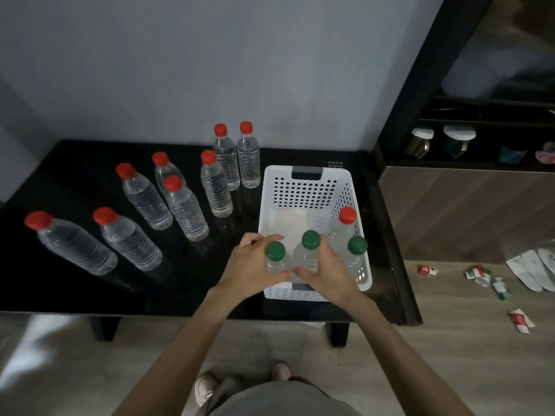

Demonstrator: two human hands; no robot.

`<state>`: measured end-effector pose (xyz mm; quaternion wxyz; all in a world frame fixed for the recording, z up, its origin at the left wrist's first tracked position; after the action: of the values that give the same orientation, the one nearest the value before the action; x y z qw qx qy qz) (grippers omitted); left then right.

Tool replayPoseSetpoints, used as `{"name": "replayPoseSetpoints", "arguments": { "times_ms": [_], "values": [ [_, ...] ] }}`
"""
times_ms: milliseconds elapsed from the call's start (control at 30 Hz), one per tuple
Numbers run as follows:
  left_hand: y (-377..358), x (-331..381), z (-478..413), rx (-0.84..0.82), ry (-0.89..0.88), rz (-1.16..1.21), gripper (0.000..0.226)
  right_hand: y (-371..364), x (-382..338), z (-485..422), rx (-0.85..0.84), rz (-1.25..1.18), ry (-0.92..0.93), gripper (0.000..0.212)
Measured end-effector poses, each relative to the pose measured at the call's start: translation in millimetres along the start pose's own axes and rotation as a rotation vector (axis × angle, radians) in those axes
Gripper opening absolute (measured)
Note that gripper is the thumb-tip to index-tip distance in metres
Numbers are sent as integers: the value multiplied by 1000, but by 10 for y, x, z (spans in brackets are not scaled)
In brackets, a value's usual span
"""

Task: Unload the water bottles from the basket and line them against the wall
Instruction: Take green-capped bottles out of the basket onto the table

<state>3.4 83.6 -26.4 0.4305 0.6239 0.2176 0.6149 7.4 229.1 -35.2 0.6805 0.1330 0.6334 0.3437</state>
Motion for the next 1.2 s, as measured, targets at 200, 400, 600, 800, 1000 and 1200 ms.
{"name": "replayPoseSetpoints", "arguments": {
  "times_ms": [200,400,600,800,1000,1200],
  "values": [
    [-6,22,-144,-150,32,-145,70,1,67,-65,27,33,10,69],
    [-10,-89,-135,-13,87,-57,65,11,37,-3,57,59,35,63],
    [30,-52,-61,157,73,-93,49,28,-13,57,88,64,71,59],
    [118,33,-49,197,44,-30,46,118,-55,139,140,18,104,56],
    [514,233,-36,267,15,52,43,410,-304,238,249,-69,151,55],
    [1078,462,37,362,-69,132,39,762,-854,191,345,-41,270,51]
  ]
}}
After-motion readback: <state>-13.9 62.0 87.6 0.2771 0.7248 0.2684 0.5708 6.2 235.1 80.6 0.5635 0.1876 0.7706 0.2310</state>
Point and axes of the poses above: each hand's wrist, its own z-axis away from the middle knuckle, its own y-axis out of the back of the hand, x = y × z, the point moved 10 cm from there along -z, towards the middle knuckle, and after that the axes turned 5 degrees about -x, right-handed, at the moved point
